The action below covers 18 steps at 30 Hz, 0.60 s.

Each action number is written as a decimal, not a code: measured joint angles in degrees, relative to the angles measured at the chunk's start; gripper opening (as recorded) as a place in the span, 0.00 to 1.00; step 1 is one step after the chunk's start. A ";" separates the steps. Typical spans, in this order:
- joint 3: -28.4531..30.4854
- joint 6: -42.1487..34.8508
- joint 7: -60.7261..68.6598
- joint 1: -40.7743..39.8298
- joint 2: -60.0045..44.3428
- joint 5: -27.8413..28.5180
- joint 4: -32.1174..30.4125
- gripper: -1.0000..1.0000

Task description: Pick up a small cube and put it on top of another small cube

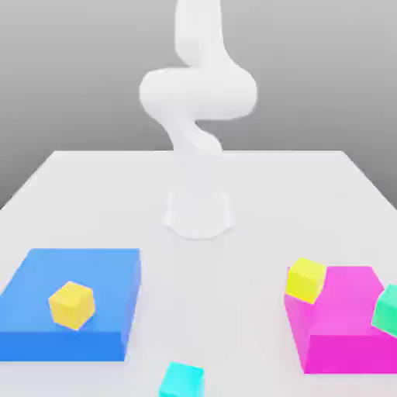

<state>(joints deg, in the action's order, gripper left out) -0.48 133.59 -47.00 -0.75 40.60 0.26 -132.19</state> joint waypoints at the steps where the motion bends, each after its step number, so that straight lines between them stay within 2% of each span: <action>1: -0.11 0.78 -0.55 -0.20 -2.26 0.20 -0.17 0.50; 18: -1.31 13.07 -8.73 -3.20 -37.75 2.32 -2.94 0.50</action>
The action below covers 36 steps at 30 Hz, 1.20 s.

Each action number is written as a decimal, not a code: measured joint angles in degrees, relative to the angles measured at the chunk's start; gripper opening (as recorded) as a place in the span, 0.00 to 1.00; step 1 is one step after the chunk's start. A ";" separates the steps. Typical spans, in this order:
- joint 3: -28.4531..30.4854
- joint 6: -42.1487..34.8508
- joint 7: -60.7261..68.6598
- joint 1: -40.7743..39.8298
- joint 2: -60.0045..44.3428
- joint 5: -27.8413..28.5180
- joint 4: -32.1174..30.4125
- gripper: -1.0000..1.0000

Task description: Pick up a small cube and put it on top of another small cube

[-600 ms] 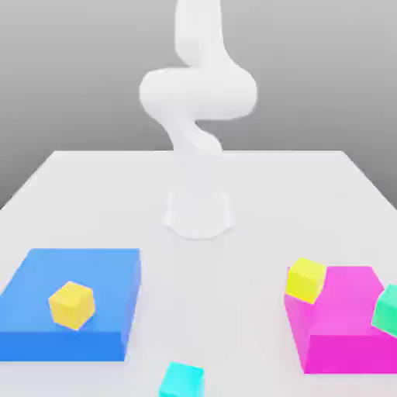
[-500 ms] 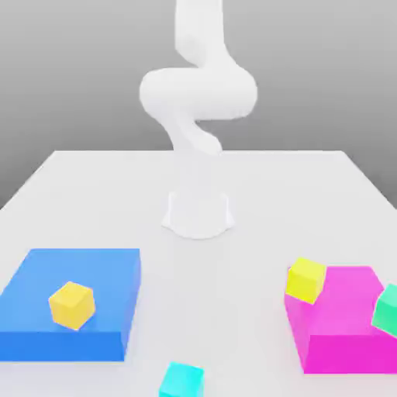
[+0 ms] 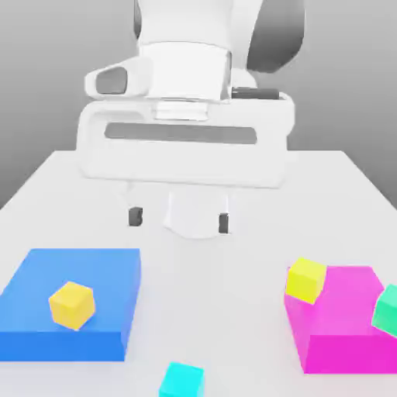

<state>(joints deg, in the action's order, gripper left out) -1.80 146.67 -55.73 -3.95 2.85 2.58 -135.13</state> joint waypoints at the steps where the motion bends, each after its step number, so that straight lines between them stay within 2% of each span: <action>1: 0.05 0.72 -0.39 -0.10 -2.07 0.00 -0.16 0.50; 9: 0.17 6.73 -2.53 -0.42 -18.62 -1.24 -1.35 0.50; 13: 0.52 12.71 -2.93 -0.17 -26.92 -1.12 -0.13 0.50; 14: 0.62 14.13 -3.00 -0.09 -28.71 -1.02 0.21 0.00; 21: 0.58 14.39 -3.07 -0.13 -29.01 -0.96 0.27 0.00; 26: -0.54 7.05 -2.17 -0.02 -20.27 -1.32 -1.16 0.00; 36: -16.66 -8.75 12.70 14.22 -8.74 -0.82 2.89 0.00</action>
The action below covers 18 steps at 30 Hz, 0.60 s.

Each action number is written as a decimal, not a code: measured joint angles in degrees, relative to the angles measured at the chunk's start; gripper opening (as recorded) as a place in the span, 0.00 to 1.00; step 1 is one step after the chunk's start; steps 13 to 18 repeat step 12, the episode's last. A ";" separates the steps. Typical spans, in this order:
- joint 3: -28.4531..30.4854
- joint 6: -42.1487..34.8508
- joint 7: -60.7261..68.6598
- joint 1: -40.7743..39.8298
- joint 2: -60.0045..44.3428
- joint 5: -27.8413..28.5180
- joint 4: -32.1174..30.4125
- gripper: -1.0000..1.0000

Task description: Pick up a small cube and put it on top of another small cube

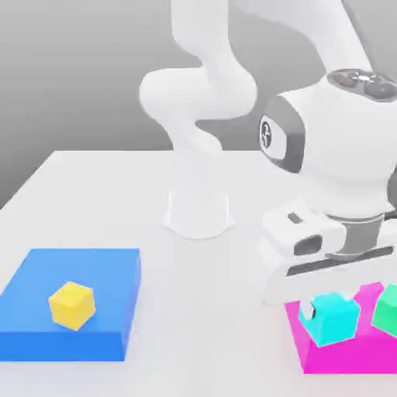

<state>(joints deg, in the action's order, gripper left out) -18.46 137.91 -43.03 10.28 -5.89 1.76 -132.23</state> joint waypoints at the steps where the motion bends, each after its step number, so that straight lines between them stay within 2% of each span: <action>1: -1.36 0.08 1.14 1.99 -0.90 1.11 0.64 0.00; 2: -1.73 1.36 1.31 2.83 -2.37 2.25 0.65 0.00; 3: -1.72 2.85 1.11 3.35 -3.78 3.22 0.44 1.00; 9: -1.82 3.60 0.94 3.50 -4.50 3.83 0.34 1.00; 12: -2.34 -1.05 2.54 3.37 -0.81 1.84 1.58 1.00; 18: -2.34 -1.05 2.54 3.37 -0.81 1.84 1.58 1.00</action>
